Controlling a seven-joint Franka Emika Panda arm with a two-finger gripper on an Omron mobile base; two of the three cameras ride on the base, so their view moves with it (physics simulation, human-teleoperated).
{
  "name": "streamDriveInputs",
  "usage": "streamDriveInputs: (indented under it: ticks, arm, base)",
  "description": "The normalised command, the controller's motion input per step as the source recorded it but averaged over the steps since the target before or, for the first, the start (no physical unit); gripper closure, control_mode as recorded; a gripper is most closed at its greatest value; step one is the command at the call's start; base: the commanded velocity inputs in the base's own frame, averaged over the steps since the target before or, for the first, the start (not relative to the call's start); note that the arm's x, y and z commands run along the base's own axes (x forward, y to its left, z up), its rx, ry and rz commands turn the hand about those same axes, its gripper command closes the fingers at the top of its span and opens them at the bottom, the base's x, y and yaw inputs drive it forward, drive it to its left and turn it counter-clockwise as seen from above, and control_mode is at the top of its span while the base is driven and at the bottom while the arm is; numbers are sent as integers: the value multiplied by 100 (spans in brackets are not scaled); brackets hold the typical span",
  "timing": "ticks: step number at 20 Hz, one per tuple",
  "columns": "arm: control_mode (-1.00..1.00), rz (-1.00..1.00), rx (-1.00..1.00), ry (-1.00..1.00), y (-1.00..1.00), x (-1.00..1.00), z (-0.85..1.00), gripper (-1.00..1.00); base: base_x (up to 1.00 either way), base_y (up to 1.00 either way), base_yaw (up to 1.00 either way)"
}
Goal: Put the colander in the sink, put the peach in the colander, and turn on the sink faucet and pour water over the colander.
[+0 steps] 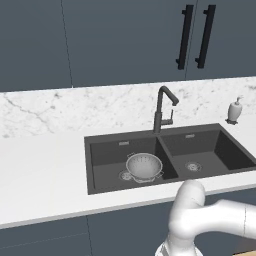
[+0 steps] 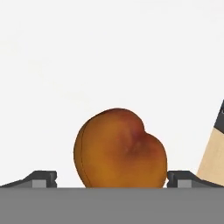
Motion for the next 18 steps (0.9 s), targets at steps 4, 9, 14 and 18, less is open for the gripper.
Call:
streamDriveInputs:
  ticks: [4,9,14,18]
  arm:
    - [-100,0,0,1,-26,0,0,-100]
    - [-100,0,0,1,-5,0,-10,100]
    - [-100,0,0,1,0,0,-8,100]
    - [-100,2,0,0,3,-9,0,100]
  base:
    - [0,0,0]
    - [0,0,0]
    - [0,0,0]
    - [0,0,0]
